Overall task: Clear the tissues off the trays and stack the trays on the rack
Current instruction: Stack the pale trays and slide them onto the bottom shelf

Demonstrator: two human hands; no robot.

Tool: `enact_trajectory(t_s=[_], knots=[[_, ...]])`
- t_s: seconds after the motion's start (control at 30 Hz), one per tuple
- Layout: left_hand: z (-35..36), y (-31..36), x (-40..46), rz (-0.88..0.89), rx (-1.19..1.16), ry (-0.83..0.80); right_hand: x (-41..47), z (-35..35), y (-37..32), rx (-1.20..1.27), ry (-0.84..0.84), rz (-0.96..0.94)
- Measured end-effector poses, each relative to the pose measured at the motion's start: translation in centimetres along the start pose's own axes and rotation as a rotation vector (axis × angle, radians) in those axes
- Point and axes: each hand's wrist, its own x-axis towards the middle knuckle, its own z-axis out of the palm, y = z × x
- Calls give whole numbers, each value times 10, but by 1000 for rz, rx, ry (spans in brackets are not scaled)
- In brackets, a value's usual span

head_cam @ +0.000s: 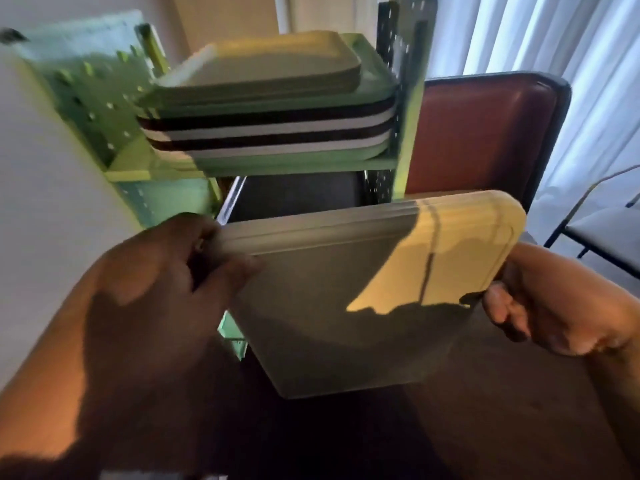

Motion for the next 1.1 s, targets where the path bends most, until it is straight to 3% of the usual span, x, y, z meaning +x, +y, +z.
enact_trajectory(t_s=[0.1,0.43,0.63,0.77,0.83,0.93,1.0,1.1], knots=[[-6,-32,6,-108,-226,63,6,25,-1,98,11,11],[-56,-39,31,50,-303,175,-2,87,-48,99,-70,-43],[-82,-51,49,42,-402,131,1,105,-63,59,-18,-102],[-90,-60,66,-76,-553,174,0,113,-72,47,1,-157],[-91,-64,66,-6,-544,184,-1,118,-72,41,-15,-171],[-94,-73,58,-85,-551,188,-4,121,-69,33,-23,-184],[-94,-79,48,-30,-459,187,-7,121,-65,24,-27,-187],[-86,-81,21,12,-425,274,-12,125,-54,16,-6,-167]])
